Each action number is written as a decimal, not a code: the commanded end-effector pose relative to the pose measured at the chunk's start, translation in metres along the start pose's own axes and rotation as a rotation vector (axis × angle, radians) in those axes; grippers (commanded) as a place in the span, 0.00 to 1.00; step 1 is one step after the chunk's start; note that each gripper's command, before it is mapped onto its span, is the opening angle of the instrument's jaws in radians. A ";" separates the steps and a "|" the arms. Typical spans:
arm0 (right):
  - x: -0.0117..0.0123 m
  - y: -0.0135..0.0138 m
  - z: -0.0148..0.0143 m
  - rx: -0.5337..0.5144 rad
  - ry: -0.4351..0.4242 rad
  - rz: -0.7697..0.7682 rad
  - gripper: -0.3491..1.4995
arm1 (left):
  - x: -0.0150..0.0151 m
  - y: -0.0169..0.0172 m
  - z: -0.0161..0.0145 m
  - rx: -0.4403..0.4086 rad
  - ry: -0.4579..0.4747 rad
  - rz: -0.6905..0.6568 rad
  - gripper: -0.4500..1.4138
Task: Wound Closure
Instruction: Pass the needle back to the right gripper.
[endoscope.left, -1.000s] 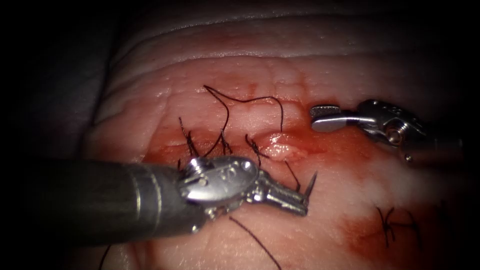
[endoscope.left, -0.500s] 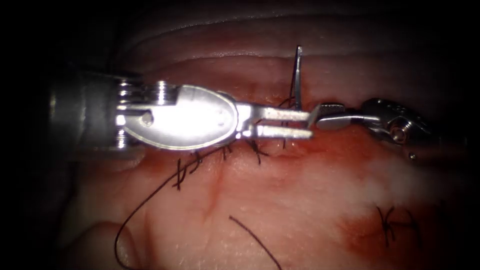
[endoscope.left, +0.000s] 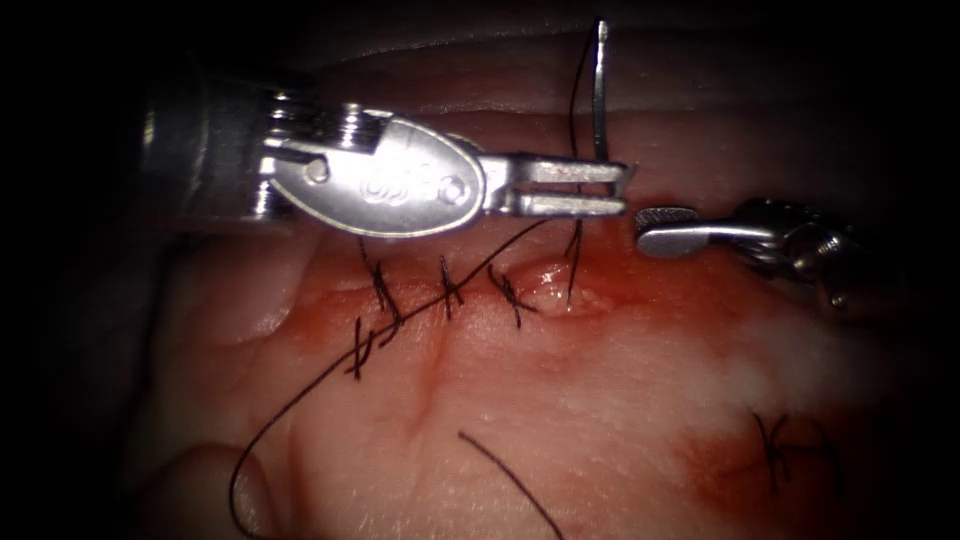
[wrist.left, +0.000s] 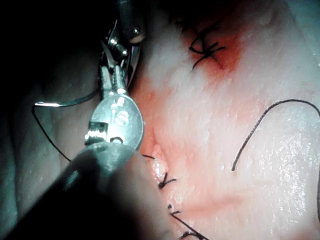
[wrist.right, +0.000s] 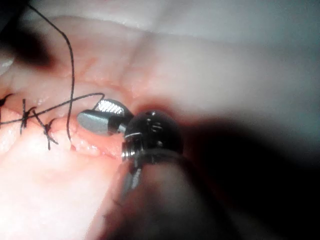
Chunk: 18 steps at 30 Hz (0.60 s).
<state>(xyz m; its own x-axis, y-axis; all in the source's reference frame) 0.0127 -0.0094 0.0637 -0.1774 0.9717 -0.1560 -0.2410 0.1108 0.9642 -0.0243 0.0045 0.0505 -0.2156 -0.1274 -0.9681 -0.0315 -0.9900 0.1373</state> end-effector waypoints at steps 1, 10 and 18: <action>-0.0003 -0.0005 0.0008 0.034 -0.011 0.075 0.49 | -0.0020 0.0016 0.0009 -0.001 -0.005 0.011 0.00; -0.0009 -0.0014 0.0014 0.135 -0.029 0.316 0.84 | -0.0078 0.0083 0.0027 -0.014 -0.008 0.093 0.00; -0.0026 -0.0035 0.0035 0.164 -0.016 0.352 0.83 | -0.0087 0.0091 0.0032 0.036 0.020 0.183 0.00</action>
<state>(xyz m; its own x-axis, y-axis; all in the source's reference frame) 0.0163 -0.0112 0.0612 -0.2080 0.9590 0.1924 -0.0139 -0.1996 0.9798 -0.0253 -0.0031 0.0604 -0.2008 -0.3009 -0.9323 -0.0283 -0.9495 0.3126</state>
